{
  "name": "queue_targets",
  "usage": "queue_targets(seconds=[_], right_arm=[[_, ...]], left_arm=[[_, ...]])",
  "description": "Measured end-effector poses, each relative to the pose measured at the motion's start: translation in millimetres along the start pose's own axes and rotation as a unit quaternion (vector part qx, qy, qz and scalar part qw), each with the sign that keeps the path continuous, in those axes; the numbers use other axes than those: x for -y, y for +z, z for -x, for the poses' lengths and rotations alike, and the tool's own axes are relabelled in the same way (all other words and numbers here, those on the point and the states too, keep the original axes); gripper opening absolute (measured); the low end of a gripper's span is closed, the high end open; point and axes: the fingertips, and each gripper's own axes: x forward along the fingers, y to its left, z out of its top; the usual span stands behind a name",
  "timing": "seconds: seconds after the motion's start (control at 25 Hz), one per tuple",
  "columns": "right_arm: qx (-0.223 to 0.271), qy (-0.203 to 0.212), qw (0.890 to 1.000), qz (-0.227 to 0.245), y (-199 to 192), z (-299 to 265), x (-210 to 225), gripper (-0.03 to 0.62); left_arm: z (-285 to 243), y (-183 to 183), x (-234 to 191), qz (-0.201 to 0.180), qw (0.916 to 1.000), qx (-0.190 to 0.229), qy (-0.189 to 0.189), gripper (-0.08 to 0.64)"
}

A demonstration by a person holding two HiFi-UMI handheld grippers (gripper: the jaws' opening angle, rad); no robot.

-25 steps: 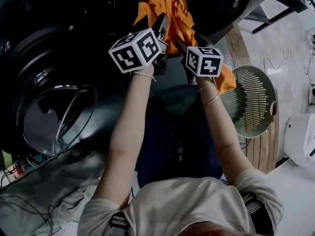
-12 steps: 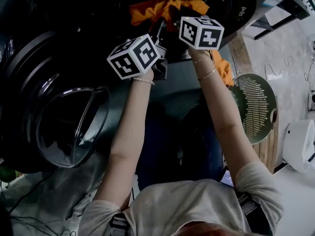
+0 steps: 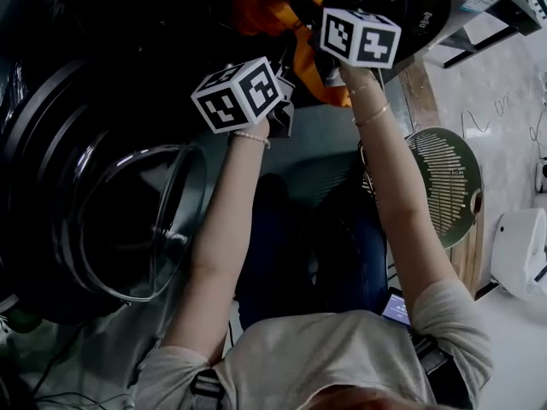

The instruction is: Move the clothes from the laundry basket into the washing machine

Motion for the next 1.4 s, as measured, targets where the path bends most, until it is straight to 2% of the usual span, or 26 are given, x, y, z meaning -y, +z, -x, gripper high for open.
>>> queue_targets(seconds=[0.08, 0.2, 0.4, 0.64, 0.72, 0.8, 0.84, 0.92, 1.04, 1.16, 1.4], right_arm=[[0.008, 0.003, 1.000, 0.024, -7.3, 23.7, -4.6, 0.247], [0.009, -0.014, 0.999, 0.047, -27.4, 59.7, -7.7, 0.247], [-0.009, -0.068, 0.997, -0.024, -81.6, 91.0, 4.2, 0.257], [-0.094, -0.119, 0.986, -0.064, -162.6, 88.4, 31.0, 0.288], [-0.119, -0.119, 0.983, -0.071, -183.0, 83.4, 34.8, 0.288], [-0.135, -0.096, 0.983, -0.082, -194.5, 74.6, 30.3, 0.288], [-0.134, -0.078, 0.984, -0.088, -194.4, 70.6, 25.4, 0.260], [-0.109, -0.037, 0.989, -0.097, -179.5, 66.7, 11.9, 0.021], [-0.052, 0.007, 0.995, -0.089, -137.6, 59.0, -4.3, 0.021], [-0.009, 0.030, 0.997, -0.065, -93.2, 44.2, -7.7, 0.021], [0.027, 0.026, 0.999, -0.027, -36.6, 9.0, 0.8, 0.021]], left_arm=[[-0.9, -0.6, 0.0, 0.000, 1.0000, -0.001, -0.001, 0.190], [-2.7, -2.6, 2.0, -0.006, 1.0000, -0.007, -0.003, 0.190], [-4.3, -4.3, 6.3, -0.016, 0.9997, -0.014, -0.007, 0.190], [-6.0, -7.2, 8.5, -0.024, 0.9995, -0.019, -0.007, 0.190], [-5.4, -8.3, 8.9, -0.026, 0.9994, -0.021, -0.006, 0.190], [-4.9, -8.5, 8.2, -0.027, 0.9994, -0.023, -0.005, 0.190], [-4.8, -8.3, 7.8, -0.026, 0.9994, -0.022, -0.004, 0.190], [-4.4, -8.0, 7.2, -0.024, 0.9995, -0.020, -0.004, 0.190], [-3.6, -5.7, 5.7, -0.028, 0.9994, -0.018, -0.002, 0.190], [-1.9, -1.7, 3.5, -0.037, 0.9992, -0.013, 0.004, 0.190], [-0.5, 0.8, 0.6, -0.031, 0.9995, -0.011, 0.005, 0.190]])
